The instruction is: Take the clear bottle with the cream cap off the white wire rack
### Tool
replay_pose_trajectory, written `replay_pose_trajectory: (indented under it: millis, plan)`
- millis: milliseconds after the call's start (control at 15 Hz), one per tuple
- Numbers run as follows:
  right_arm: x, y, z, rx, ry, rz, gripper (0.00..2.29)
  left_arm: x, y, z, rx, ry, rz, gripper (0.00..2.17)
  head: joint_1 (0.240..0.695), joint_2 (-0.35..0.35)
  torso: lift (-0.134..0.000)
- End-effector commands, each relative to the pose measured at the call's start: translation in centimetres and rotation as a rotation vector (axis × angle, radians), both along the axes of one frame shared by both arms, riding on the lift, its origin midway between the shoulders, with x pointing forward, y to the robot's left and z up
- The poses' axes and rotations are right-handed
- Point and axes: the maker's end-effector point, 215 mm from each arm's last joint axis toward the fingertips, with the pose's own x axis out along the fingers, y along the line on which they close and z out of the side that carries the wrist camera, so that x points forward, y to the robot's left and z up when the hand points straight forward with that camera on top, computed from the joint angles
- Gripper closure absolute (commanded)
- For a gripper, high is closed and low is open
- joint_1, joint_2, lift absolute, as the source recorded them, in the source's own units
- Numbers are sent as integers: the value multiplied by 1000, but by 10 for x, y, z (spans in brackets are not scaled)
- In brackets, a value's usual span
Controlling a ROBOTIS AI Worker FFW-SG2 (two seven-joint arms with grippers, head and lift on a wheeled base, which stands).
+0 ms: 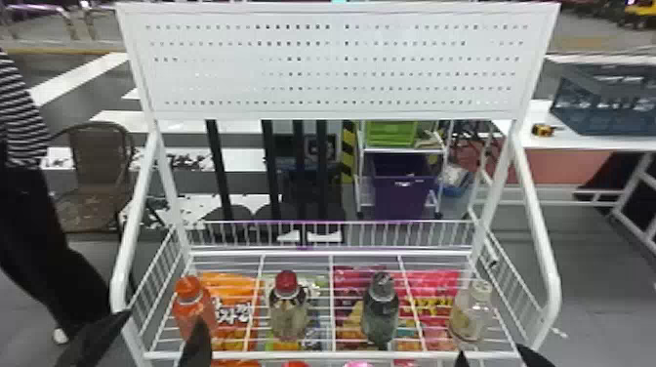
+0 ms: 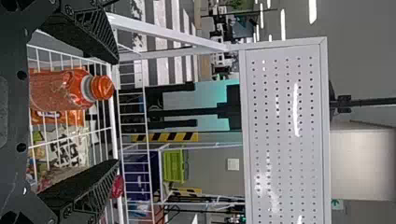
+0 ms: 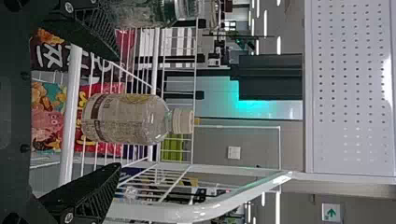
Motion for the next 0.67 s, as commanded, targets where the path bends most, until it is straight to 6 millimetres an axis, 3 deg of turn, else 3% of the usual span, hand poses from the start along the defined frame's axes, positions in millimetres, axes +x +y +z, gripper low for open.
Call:
replay_pose_trajectory:
  millis: [0, 267, 600]
  plan:
    - [28, 5, -9, -3, 0, -13, 90, 1, -6, -7, 7, 26, -9, 134, 499, 0, 0]
    - [63, 9, -4, -11, -13, -13, 90, 2, -8, -11, 17, 33, -12, 134, 499, 0, 0]
    - [84, 9, -1, -42, -2, -23, 90, 2, -7, -15, 23, 40, -13, 134, 499, 0, 0]
